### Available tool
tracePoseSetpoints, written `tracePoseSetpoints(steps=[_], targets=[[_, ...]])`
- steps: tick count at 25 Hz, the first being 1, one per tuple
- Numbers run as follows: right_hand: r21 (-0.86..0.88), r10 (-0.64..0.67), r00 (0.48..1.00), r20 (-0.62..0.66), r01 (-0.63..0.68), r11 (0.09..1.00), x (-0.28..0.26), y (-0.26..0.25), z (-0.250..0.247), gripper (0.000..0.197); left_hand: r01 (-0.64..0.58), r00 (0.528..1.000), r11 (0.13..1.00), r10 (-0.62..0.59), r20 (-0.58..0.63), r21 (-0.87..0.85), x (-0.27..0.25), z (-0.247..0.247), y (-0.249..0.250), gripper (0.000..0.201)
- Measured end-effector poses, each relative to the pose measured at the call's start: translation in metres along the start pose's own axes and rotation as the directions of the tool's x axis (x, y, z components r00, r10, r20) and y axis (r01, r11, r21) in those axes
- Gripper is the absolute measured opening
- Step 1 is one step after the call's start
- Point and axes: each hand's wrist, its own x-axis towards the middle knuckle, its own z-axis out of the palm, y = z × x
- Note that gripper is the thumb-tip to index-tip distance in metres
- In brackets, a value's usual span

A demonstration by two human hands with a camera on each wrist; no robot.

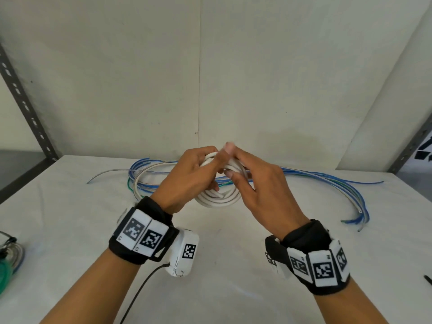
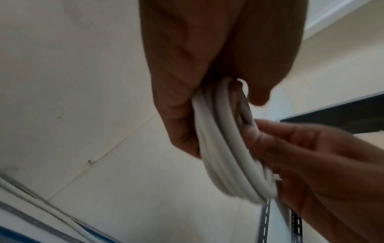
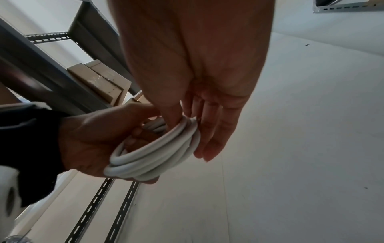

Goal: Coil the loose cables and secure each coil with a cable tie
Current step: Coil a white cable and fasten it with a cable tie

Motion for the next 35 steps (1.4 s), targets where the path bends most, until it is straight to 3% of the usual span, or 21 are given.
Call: tracePoseSetpoints(steps=[3,6,8,11,14,16,20,22,24,26,28,30,33,35], targets=[[-0.054,0.011,0.993,-0.120,-0.017,0.998,-0.001,-0.004,0.011,0.046,-0.033,0.975,0.997,0.016,-0.224,-0.070,0.005,0.007,-0.005,0.052],[-0.015,0.034,0.975,-0.220,-0.038,0.999,-0.003,-0.011,0.018,0.049,-0.040,0.952,0.991,-0.001,-0.307,-0.129,0.010,0.003,-0.013,0.045],[0.164,0.137,0.967,-0.215,-0.102,0.981,-0.003,-0.018,0.012,0.050,-0.038,0.955,0.983,-0.017,-0.298,-0.178,0.012,0.002,-0.017,0.042],[0.409,0.274,0.958,-0.082,-0.218,0.886,-0.002,-0.020,-0.005,0.054,-0.037,0.963,0.973,-0.026,-0.268,-0.227,0.011,0.007,-0.020,0.037],[0.369,0.307,0.950,0.049,-0.303,0.879,-0.010,-0.013,-0.025,0.040,-0.019,0.971,0.966,-0.043,-0.235,-0.258,0.004,0.024,-0.018,0.040],[0.436,0.333,0.936,0.113,-0.348,0.830,-0.022,-0.009,-0.042,0.024,0.000,0.982,0.962,-0.051,-0.184,-0.271,-0.002,0.040,-0.015,0.051],[0.437,0.408,0.901,0.150,-0.430,0.790,-0.057,-0.008,-0.081,0.018,0.079,0.994,0.952,-0.098,-0.053,-0.295,-0.011,0.081,-0.012,0.061],[0.368,0.546,0.827,0.137,-0.554,0.747,-0.076,0.000,-0.103,0.020,0.099,0.995,0.950,-0.100,0.013,-0.295,-0.013,0.103,-0.012,0.062],[0.227,0.711,0.701,0.052,-0.701,0.676,-0.098,0.018,-0.133,0.023,0.124,0.991,0.954,-0.108,0.074,-0.272,-0.019,0.123,-0.014,0.062],[-0.091,0.815,0.573,-0.087,-0.819,0.567,-0.124,0.047,-0.172,0.024,0.157,0.983,0.958,-0.129,0.129,-0.241,-0.027,0.140,-0.019,0.061],[-0.463,0.884,0.428,-0.189,-0.833,0.304,-0.148,0.067,-0.209,0.032,0.182,0.974,0.961,-0.147,0.172,-0.208,-0.035,0.153,-0.024,0.060],[-0.662,0.918,0.307,-0.251,-0.747,0.068,-0.168,0.081,-0.231,0.052,0.181,0.971,0.969,-0.149,0.187,-0.169,-0.040,0.159,-0.027,0.057],[-0.745,0.946,0.213,-0.247,-0.665,-0.045,-0.191,0.087,-0.235,0.056,0.191,0.966,0.968,-0.156,0.207,-0.160,-0.042,0.161,-0.028,0.054],[-0.757,0.949,0.202,-0.241,-0.651,-0.054,-0.202,0.089,-0.234,0.055,0.197,0.965,0.966,-0.161,0.207,-0.168,-0.043,0.161,-0.027,0.055]])
